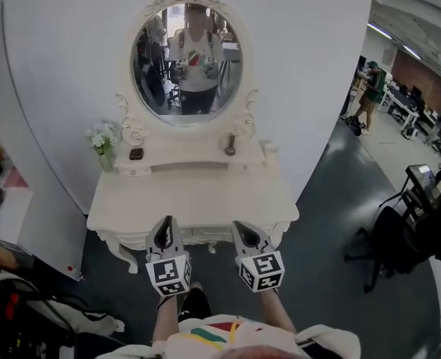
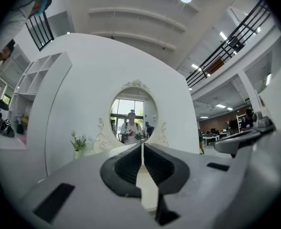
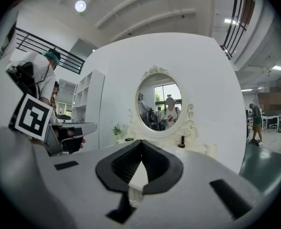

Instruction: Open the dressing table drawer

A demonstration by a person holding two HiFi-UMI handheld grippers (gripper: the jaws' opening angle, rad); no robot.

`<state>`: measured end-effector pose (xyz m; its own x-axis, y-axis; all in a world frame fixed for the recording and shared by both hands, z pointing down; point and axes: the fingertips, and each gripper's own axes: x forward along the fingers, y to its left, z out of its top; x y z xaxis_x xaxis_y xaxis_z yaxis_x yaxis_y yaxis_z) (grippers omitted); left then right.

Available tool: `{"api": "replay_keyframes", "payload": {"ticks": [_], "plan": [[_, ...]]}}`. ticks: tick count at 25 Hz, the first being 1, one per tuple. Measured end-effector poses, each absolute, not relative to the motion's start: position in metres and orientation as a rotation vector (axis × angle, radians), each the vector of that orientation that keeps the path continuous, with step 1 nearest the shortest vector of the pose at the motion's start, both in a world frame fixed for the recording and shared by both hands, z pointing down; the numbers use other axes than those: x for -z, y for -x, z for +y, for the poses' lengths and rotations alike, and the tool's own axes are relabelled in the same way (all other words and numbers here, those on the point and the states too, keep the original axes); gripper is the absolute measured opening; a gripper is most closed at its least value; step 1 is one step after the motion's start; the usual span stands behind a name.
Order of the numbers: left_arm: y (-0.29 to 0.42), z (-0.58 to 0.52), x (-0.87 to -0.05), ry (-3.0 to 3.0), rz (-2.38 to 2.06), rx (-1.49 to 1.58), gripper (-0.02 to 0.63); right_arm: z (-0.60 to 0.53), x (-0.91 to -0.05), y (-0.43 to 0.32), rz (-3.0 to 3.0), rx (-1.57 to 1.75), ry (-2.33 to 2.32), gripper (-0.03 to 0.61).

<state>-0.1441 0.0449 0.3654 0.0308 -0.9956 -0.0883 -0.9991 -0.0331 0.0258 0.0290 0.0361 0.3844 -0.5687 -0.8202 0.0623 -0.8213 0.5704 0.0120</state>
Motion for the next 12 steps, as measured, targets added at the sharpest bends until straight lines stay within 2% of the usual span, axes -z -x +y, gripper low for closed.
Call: {"api": "replay_keyframes", "payload": {"ticks": [12], "plan": [[0.219,-0.147,-0.338,2.223,2.097,-0.128,0.015,-0.156,-0.352,0.040,-2.724,-0.064,-1.529,0.000]]}}
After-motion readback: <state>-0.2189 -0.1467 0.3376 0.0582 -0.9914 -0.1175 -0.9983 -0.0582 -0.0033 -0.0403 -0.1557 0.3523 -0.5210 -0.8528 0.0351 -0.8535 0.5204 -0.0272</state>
